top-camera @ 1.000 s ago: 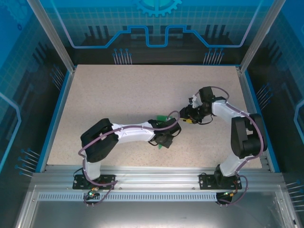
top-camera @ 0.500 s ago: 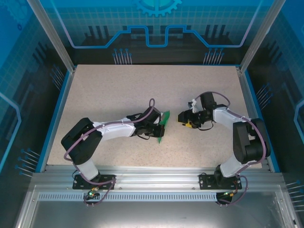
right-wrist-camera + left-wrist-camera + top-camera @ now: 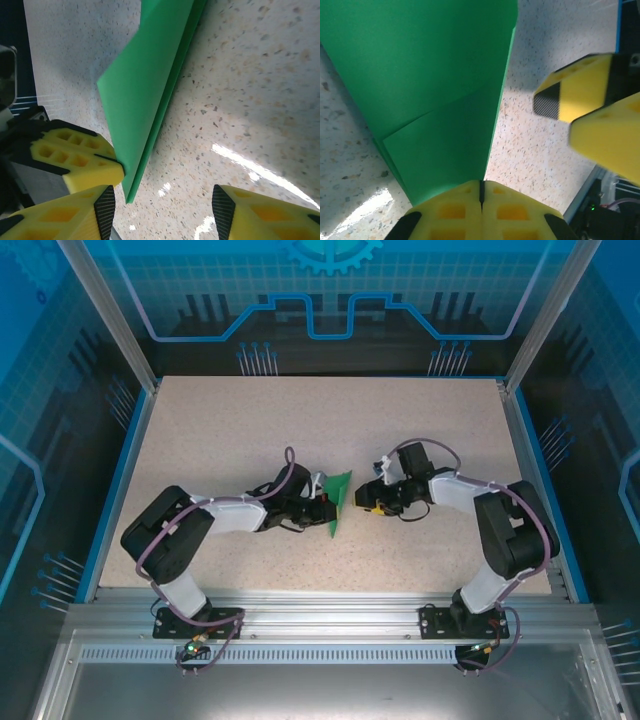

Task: Fold a paper plane with a square sheet of paper (fold left side to right side)
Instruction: Fold the wing for the fifth time at the center of the table.

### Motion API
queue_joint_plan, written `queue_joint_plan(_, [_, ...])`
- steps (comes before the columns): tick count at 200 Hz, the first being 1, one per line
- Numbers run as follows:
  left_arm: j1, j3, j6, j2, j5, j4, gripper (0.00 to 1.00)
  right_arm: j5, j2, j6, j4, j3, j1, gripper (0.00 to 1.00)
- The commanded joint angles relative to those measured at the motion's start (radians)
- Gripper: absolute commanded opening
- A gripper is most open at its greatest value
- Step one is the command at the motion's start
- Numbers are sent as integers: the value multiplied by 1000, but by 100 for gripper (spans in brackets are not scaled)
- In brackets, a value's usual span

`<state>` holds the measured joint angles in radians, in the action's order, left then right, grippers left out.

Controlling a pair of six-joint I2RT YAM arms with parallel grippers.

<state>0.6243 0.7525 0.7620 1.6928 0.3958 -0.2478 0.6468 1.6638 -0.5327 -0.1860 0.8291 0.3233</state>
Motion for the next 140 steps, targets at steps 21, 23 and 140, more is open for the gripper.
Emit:
queue_joint_plan(21, [-31,-50,77,-29,58,-132,0,-44,60,-66,92,39,62,56])
queue_joint_plan(23, [-34,-50,78,-28,59,-134,0,-46,62,-69,95,41,65,56])
queue_joint_plan(140, [-107,-140,185,28,106,-306,0,-96,157,-172,217,81,117,53])
